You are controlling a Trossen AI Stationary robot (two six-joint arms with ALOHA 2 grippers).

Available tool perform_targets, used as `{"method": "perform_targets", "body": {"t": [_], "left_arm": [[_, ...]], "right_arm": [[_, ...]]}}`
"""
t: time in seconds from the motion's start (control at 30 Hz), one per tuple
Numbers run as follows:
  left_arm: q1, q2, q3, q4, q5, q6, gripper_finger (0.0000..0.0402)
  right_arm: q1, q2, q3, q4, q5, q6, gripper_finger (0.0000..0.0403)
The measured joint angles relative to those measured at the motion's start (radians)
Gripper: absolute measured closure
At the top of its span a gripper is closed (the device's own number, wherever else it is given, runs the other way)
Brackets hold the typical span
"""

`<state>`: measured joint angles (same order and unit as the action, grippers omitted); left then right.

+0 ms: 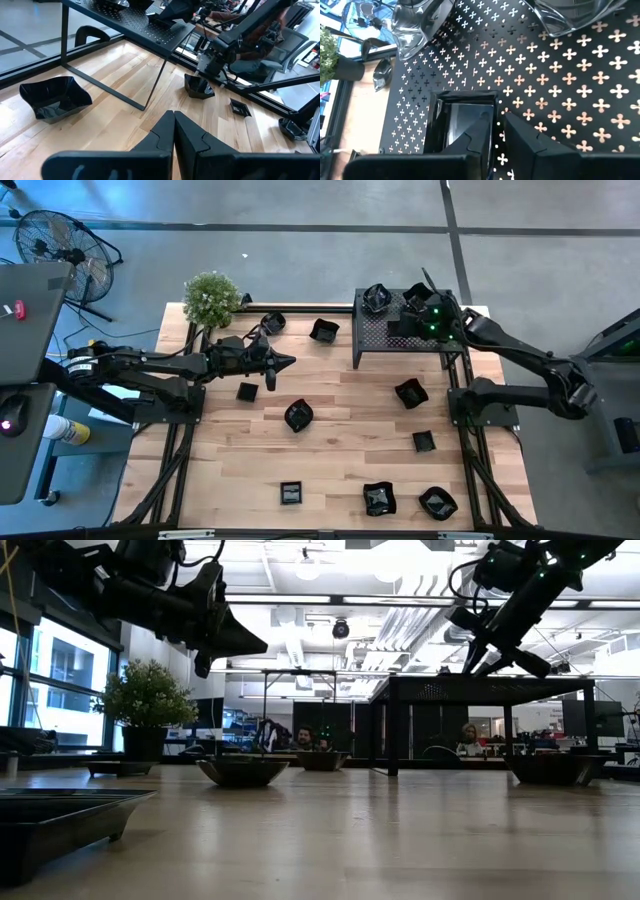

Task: Pick & Place Mini shaped plates
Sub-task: Put the black square plate on the shelf, then stack the black leaf-shaped plate on top of the black leaf-shaped plate on the shelf

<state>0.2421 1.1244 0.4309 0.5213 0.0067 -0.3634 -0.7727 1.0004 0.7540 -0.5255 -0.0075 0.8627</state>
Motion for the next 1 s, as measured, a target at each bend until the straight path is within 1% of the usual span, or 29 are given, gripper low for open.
{"method": "perform_targets", "body": {"t": [0.2, 0.33, 0.53, 0.67, 0.73, 0.83, 0.93, 1.0], "left_arm": [[0.0, 0.0, 0.0, 0.0, 0.0, 0.0, 0.0401], [0.0, 0.0, 0.0, 0.0, 0.0, 0.0, 0.0401], [0.0, 0.0, 0.0, 0.0, 0.0, 0.0, 0.0401], [0.0, 0.0, 0.0, -0.007, 0.0, 0.0, 0.0401], [0.0, 0.0, 0.0, -0.011, 0.0, -0.001, 0.0401], [0.0, 0.0, 0.0, -0.028, 0.0, -0.001, 0.0401], [0.0, 0.0, 0.0, -0.031, -0.002, -0.001, 0.0401], [0.0, 0.0, 0.0, -0.031, -0.017, -0.001, 0.0401]], "right_arm": [[0.0, -0.002, 0.003, -0.005, 0.021, -0.024, 0.0354], [-0.002, -0.018, 0.029, -0.026, 0.024, -0.049, 0.0348], [-0.014, -0.069, 0.095, -0.127, 0.023, -0.102, 0.034], [0.011, -0.117, 0.15, -0.269, -0.031, -0.171, 0.0342], [0.056, -0.152, 0.161, -0.335, -0.051, -0.21, 0.0351], [0.169, -0.22, 0.144, -0.37, -0.055, -0.223, 0.0374], [0.31, -0.287, 0.105, -0.375, -0.016, -0.16, 0.0397], [0.412, -0.317, 0.079, -0.372, 0.032, -0.1, 0.0398]]}}
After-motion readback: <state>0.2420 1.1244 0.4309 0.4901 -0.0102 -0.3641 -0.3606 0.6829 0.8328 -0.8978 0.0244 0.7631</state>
